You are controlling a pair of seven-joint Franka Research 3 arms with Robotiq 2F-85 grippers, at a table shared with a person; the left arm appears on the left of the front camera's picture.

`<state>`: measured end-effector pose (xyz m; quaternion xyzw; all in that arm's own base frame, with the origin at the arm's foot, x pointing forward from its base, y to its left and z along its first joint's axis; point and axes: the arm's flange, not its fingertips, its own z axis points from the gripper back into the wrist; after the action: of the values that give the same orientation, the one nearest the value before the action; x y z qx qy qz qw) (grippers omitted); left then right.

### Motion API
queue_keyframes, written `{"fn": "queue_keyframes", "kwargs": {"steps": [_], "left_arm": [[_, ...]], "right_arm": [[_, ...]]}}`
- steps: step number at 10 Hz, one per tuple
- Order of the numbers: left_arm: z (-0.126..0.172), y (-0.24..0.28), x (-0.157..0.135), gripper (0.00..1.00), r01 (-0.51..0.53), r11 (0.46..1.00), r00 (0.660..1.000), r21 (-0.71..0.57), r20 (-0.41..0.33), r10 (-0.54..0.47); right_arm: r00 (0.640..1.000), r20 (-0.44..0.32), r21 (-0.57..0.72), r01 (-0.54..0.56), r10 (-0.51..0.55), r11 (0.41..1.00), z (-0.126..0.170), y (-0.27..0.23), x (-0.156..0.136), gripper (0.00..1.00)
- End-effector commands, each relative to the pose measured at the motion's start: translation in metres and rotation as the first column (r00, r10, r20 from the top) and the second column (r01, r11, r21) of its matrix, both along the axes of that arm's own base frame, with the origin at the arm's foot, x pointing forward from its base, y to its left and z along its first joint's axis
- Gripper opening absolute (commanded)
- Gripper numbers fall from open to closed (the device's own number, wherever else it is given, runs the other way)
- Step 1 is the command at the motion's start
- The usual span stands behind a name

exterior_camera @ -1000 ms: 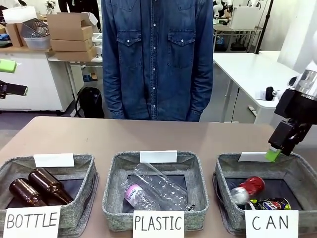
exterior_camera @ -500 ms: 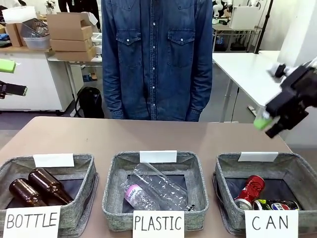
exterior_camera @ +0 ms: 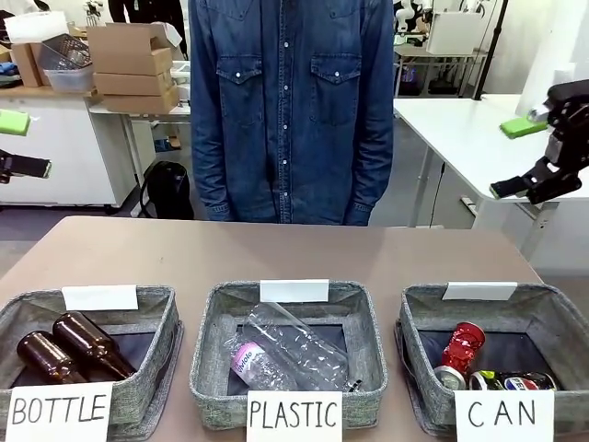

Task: Sort the can waste into the basket.
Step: Pick up the can waste from the table and place it in the right Fabric basket.

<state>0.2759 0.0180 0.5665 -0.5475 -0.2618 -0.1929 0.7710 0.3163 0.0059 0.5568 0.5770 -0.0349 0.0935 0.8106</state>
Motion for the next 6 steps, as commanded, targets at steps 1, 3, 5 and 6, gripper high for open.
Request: {"fn": "queue_keyframes", "kwargs": {"steps": [1,3,5,6], "left_arm": [[0.0006,-0.0018,-0.0004,1.0,0.007,1.0,1.0,-0.005,0.018,-0.007],[0.0006,-0.0018,-0.0004,1.0,0.007,1.0,1.0,-0.005,0.018,-0.007],[0.0006,-0.0018,-0.0004,1.0,0.007,1.0,1.0,-0.005,0.018,-0.007],[0.0006,-0.0018,-0.0004,1.0,0.007,1.0,1.0,-0.005,0.018,-0.007]], "right_arm": [[0.998,0.04,-0.108,-0.043,0.047,0.993,0.004,0.0059,0.0001,1.0],[0.998,0.04,-0.108,-0.043,0.047,0.993,0.004,0.0059,0.0001,1.0],[0.998,0.04,-0.108,-0.043,0.047,0.993,0.004,0.0059,0.0001,1.0],[0.998,0.04,-0.108,-0.043,0.047,0.993,0.004,0.0059,0.0001,1.0]]}}
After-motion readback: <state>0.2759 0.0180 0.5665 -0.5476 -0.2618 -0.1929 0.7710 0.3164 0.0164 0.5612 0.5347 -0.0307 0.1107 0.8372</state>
